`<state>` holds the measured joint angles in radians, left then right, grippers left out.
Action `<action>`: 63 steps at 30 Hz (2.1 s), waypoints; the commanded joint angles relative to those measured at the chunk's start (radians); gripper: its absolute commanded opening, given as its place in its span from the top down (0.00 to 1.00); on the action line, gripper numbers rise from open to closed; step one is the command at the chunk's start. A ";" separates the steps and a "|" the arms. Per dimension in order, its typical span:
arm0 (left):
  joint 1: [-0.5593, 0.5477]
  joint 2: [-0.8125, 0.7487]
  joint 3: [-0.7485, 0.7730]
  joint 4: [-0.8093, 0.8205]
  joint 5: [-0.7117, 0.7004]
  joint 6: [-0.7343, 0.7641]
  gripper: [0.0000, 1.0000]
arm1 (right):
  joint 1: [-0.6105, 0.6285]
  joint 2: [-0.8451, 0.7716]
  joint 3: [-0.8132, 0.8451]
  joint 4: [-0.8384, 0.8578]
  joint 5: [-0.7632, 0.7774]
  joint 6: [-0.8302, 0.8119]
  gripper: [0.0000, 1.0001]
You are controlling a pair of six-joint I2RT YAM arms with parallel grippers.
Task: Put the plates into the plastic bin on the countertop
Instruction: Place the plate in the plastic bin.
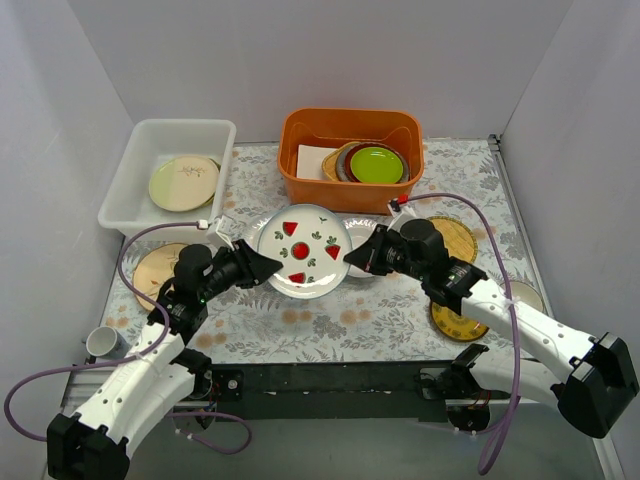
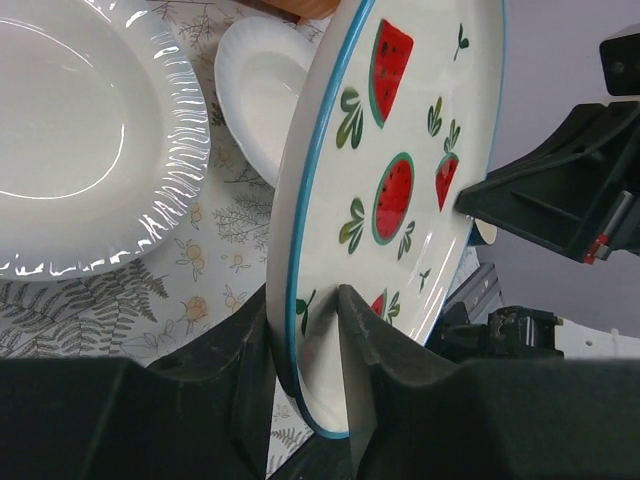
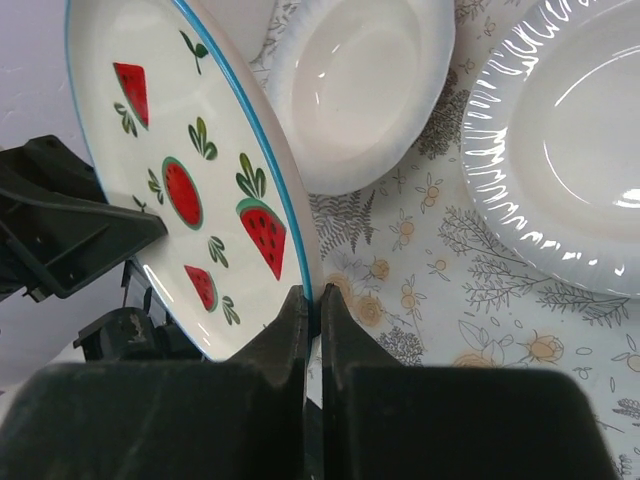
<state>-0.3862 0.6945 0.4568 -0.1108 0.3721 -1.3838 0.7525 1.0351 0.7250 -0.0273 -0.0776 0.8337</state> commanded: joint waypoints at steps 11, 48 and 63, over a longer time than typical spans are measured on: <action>0.003 -0.027 -0.006 -0.004 0.004 0.003 1.00 | 0.007 -0.030 0.011 0.214 -0.065 0.025 0.99; 0.219 0.246 0.261 0.051 0.205 0.009 1.00 | 0.007 -0.185 -0.206 0.221 -0.054 0.002 0.09; 0.384 0.395 0.482 0.059 0.352 -0.055 1.00 | 0.008 -0.323 -0.443 0.236 -0.097 0.010 0.07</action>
<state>-0.0597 1.0828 0.8452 -0.1768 0.6128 -1.3819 0.7547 0.7452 0.3084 0.1791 -0.1658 0.8387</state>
